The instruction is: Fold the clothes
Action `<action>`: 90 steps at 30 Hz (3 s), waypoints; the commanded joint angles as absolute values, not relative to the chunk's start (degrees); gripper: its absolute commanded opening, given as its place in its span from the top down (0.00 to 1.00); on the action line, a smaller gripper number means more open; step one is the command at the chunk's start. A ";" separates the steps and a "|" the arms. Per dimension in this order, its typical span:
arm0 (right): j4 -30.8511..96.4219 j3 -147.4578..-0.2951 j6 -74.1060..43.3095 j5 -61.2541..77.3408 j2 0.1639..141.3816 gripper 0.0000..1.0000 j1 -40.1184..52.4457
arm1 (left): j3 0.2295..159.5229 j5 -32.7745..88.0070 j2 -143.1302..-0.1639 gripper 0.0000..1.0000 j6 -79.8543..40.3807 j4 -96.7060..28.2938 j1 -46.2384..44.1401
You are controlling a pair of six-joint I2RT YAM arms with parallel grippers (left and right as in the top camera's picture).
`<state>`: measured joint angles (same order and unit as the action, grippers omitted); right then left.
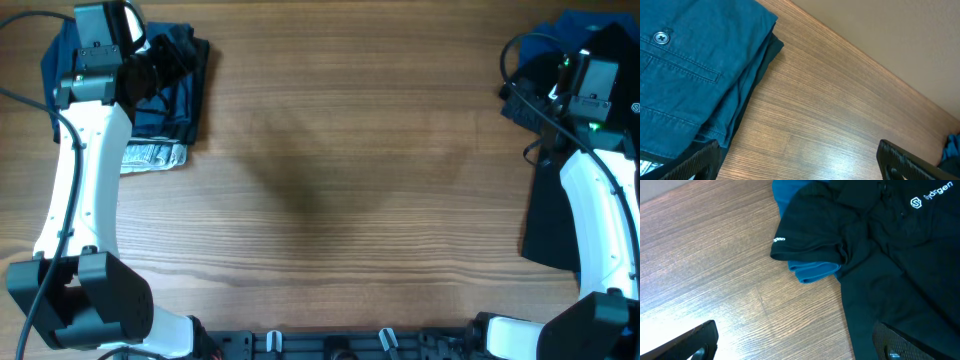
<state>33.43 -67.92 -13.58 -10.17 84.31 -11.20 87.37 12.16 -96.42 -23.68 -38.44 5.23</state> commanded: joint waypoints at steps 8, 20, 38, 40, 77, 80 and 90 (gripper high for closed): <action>33.56 -67.77 -13.61 -10.96 58.19 0.01 -2.81 | 87.22 11.44 -96.38 0.00 -23.62 -38.44 5.15; 40.82 -58.65 -16.08 -9.02 15.09 0.00 10.04 | 87.22 11.44 -96.38 0.00 -23.62 -38.44 5.15; -12.10 -5.89 -19.94 -5.63 0.21 0.00 7.79 | 87.22 11.44 -96.38 0.00 -23.62 -38.44 5.15; -14.41 -2.94 -17.93 -4.62 0.21 0.01 7.79 | 87.22 11.44 -96.38 0.00 -23.62 -38.41 5.15; -0.64 -0.30 -7.49 -2.50 0.27 0.00 1.63 | 87.24 11.44 -96.38 0.00 -23.62 -38.41 5.15; -0.67 -0.30 -7.51 -2.52 0.27 0.00 1.63 | 87.22 11.44 -96.38 0.00 -23.62 -38.44 5.15; -0.64 -0.30 -7.49 -2.50 0.27 0.00 1.63 | 86.83 11.44 -73.34 0.00 -23.62 -38.61 4.97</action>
<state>-0.43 -0.38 -8.64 -3.38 0.89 1.93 87.11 11.77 -81.67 -23.68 -38.74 5.23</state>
